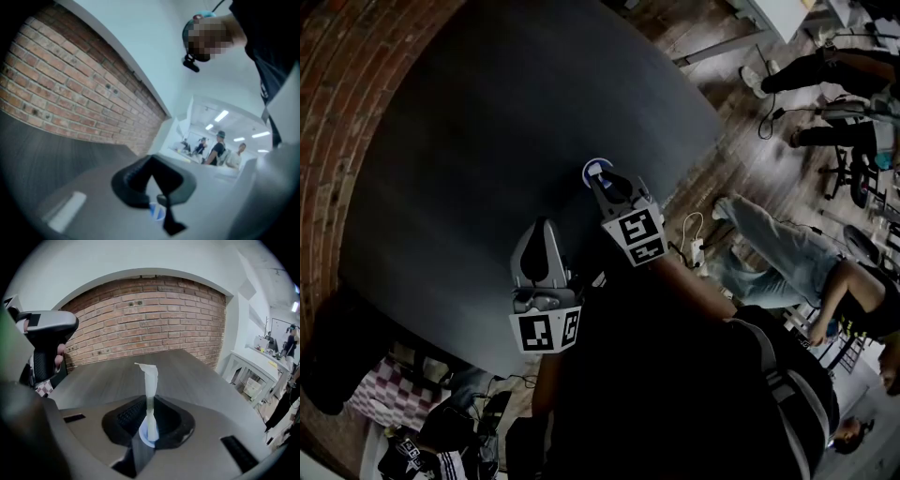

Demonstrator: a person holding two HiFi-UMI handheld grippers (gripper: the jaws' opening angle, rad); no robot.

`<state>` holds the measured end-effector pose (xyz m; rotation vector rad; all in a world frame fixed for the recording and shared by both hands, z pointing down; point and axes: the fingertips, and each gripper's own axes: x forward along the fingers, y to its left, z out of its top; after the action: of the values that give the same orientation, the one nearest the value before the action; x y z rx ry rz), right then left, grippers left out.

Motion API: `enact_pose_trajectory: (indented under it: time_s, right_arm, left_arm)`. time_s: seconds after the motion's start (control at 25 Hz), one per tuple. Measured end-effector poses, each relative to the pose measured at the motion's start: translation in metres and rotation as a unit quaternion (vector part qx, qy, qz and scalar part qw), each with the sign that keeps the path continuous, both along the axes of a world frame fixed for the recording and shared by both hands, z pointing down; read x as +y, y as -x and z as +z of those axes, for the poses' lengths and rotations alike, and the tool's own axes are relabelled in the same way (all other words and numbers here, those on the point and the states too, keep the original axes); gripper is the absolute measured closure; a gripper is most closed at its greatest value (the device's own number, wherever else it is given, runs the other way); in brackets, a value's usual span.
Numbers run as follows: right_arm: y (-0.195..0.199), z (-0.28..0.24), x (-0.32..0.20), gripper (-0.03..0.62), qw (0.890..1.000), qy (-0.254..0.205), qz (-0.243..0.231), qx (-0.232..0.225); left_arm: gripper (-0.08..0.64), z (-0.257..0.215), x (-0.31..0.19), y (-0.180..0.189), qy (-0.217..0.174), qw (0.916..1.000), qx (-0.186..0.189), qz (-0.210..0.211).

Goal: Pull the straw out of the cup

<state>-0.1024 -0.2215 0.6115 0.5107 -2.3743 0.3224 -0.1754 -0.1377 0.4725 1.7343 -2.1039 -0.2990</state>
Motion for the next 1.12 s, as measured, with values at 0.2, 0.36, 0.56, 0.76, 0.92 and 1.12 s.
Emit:
enact_pose_trajectory:
  time_s: [0.2, 0.36, 0.56, 0.76, 0.92, 1.12]
  right_arm:
    - [-0.002, -0.015, 0.001, 0.546, 1.000, -0.015, 0.001, -0.009]
    - [-0.005, -0.030, 0.008, 0.546, 1.000, -0.024, 0.002, -0.017]
    - [-0.006, -0.049, 0.014, 0.546, 0.999, -0.037, 0.003, -0.027]
    - [-0.009, -0.063, 0.025, 0.546, 0.998, -0.047, 0.006, -0.036]
    - [-0.011, -0.074, 0.032, 0.546, 0.997, -0.056, 0.014, -0.043]
    - [-0.015, -0.091, 0.044, 0.546, 0.996, -0.067, 0.023, -0.054]
  left_arm:
    - [0.555, -0.011, 0.007, -0.004, -0.013, 0.9999, -0.010, 0.000]
    - [0.555, -0.021, 0.016, -0.009, -0.022, 0.9997, -0.013, 0.000]
    - [0.555, -0.034, 0.024, -0.014, -0.037, 0.9991, -0.019, 0.004]
    - [0.555, -0.043, 0.037, -0.019, -0.047, 0.9986, -0.024, 0.009]
    - [0.555, -0.048, 0.046, -0.020, -0.056, 0.9979, -0.030, 0.015]
    - [0.555, -0.056, 0.059, -0.023, -0.064, 0.9972, -0.032, 0.023]
